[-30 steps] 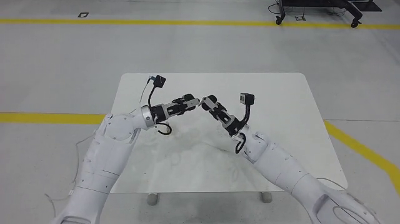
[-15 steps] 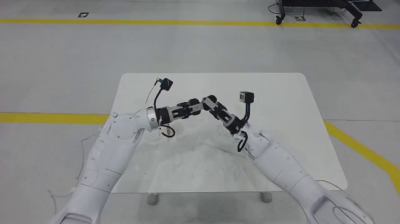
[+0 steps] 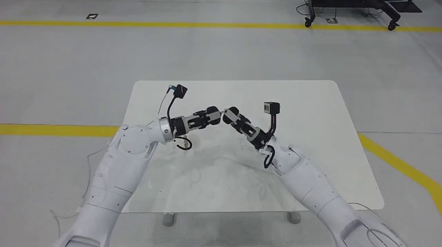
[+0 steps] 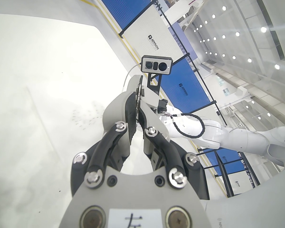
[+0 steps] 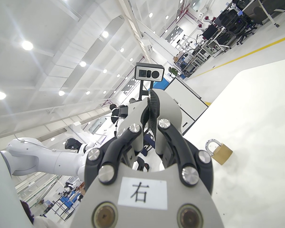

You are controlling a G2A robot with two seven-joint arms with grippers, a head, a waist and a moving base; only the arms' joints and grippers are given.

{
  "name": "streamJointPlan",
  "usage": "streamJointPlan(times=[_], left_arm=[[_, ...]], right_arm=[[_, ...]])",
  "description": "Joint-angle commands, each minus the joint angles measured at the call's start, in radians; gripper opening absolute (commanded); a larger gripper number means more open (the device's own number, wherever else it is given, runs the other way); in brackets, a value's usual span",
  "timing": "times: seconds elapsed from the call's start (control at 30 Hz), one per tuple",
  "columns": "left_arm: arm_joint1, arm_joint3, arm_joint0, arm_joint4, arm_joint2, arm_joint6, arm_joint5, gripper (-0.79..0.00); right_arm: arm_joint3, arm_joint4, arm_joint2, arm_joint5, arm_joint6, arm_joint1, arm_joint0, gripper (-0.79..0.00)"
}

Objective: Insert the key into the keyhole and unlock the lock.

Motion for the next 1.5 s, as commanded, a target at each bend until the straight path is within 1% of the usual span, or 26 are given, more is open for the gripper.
streamJointPlan(times=[0.0, 0.03, 0.07, 0.1, 0.17, 0.33, 0.43, 0.7, 0.73, 0.77, 1.23, 1.27, 1.3, 1.33, 1.37, 1.43, 1.47], left_arm=[[0.001, -0.002, 0.001, -0.002, 0.001, 0.003, 0.001, -0.785], [0.001, -0.005, 0.002, -0.009, 0.002, 0.001, -0.006, -0.662], [0.002, -0.007, 0.003, -0.017, 0.003, -0.003, -0.012, -0.514], [0.003, -0.007, 0.003, -0.023, 0.002, -0.004, -0.016, -0.449], [0.004, -0.006, 0.003, -0.029, 0.000, 0.000, -0.018, -0.409], [0.007, -0.008, 0.007, -0.055, -0.007, 0.007, -0.035, -0.431], [0.009, -0.009, 0.007, -0.057, -0.006, 0.008, -0.034, -0.462], [0.011, -0.010, 0.003, -0.056, 0.011, 0.004, -0.038, -0.585], [0.012, -0.010, 0.001, -0.053, 0.012, 0.006, -0.039, -0.634], [0.012, -0.009, 0.000, -0.048, 0.012, 0.008, -0.039, -0.785], [0.020, -0.019, 0.005, 0.012, 0.014, 0.067, -0.035, -0.785], [0.020, -0.020, 0.006, 0.013, 0.014, 0.069, -0.037, -0.785], [0.021, -0.022, 0.007, 0.014, 0.015, 0.070, -0.039, -0.785], [0.021, -0.022, 0.007, 0.015, 0.015, 0.070, -0.041, -0.785], [0.022, -0.023, 0.008, 0.017, 0.016, 0.071, -0.041, -0.785], [0.023, -0.024, 0.008, 0.017, 0.017, 0.073, -0.040, -0.785], [0.023, -0.024, 0.008, 0.017, 0.017, 0.076, -0.040, -0.785]], right_arm=[[0.001, 0.007, 0.014, 0.000, 0.023, -0.004, -0.003, -0.785], [0.000, 0.014, 0.021, 0.000, 0.033, -0.006, -0.006, -0.785], [-0.002, 0.023, 0.029, 0.000, 0.044, -0.008, -0.009, -0.785], [-0.003, 0.030, 0.036, 0.000, 0.057, -0.011, -0.012, -0.785], [-0.004, 0.045, 0.051, 0.000, 0.086, -0.015, -0.017, -0.785], [-0.007, 0.113, 0.091, 0.000, 0.176, -0.029, -0.031, -0.785], [0.000, 0.142, 0.117, 0.000, 0.241, -0.038, -0.035, -0.785], [0.024, 0.203, 0.180, 0.000, 0.389, -0.071, -0.037, -0.785], [0.029, 0.209, 0.187, 0.000, 0.402, -0.076, -0.037, -0.785], [0.034, 0.214, 0.194, 0.000, 0.417, -0.080, -0.036, -0.785], [0.074, 0.257, 0.307, 0.000, 0.587, -0.136, -0.046, -0.785], [0.073, 0.253, 0.313, 0.000, 0.587, -0.139, -0.049, -0.760], [0.071, 0.248, 0.318, 0.000, 0.587, -0.141, -0.051, -0.483], [0.068, 0.243, 0.323, 0.000, 0.587, -0.143, -0.054, -0.277], [0.064, 0.236, 0.328, 0.000, 0.587, -0.144, -0.056, -0.114], [0.055, 0.225, 0.338, 0.000, 0.587, -0.146, -0.062, 0.000], [0.050, 0.221, 0.344, 0.000, 0.587, -0.146, -0.065, 0.000]])
